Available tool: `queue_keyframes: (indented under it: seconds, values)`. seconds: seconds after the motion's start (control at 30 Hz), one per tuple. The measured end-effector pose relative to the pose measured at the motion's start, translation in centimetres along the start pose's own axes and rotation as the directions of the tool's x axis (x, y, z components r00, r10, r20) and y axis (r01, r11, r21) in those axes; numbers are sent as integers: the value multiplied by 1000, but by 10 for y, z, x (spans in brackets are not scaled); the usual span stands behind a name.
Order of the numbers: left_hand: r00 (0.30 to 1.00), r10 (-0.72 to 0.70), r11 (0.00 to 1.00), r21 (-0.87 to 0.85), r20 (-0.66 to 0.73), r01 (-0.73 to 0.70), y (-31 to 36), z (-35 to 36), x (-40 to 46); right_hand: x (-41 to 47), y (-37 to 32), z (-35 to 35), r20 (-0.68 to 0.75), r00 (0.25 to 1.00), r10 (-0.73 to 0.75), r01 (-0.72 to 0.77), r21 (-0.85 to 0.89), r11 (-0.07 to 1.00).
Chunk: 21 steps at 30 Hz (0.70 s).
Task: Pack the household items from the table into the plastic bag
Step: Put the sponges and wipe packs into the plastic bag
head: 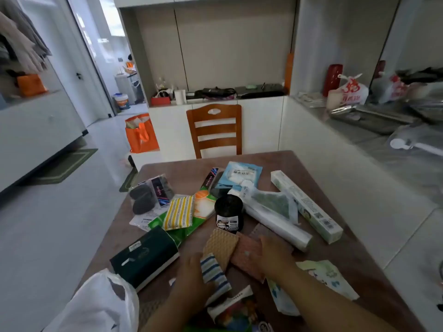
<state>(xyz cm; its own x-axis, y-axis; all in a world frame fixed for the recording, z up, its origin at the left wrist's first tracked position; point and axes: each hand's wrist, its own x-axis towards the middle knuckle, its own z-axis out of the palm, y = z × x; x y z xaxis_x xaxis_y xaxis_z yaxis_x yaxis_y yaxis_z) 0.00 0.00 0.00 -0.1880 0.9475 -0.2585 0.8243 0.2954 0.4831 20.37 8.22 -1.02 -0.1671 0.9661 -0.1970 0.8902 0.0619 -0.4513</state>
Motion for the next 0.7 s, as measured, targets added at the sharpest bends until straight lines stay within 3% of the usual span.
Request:
queue_keyframes:
  seconds: [0.1, 0.23, 0.37, 0.6, 0.7]
  values:
    - [997, 1, 991, 130, 81, -12, -9, 2, 16, 16, -4, 12, 100, 992, 76, -70, -67, 995]
    - [994, -69, 969, 243, 83, 47, -10, 5, 30, 29, -4, 19, 73, 993, 91, -80, -138, 987]
    - [999, -40, 997, 62, 16, 39, 3, -6, 56, 39, 7, 0, -133, 987, 88, -106, -136, 985]
    - [980, -178, 980, -73, 90, 185, 25, 13, 63, 41, 4, 1, 33, 956, 291, -270, -284, 920]
    - [971, -209, 950, -211, 114, 230, 25, 9, 61, 43, 4, 0, 57, 930, 364, -334, -288, 897]
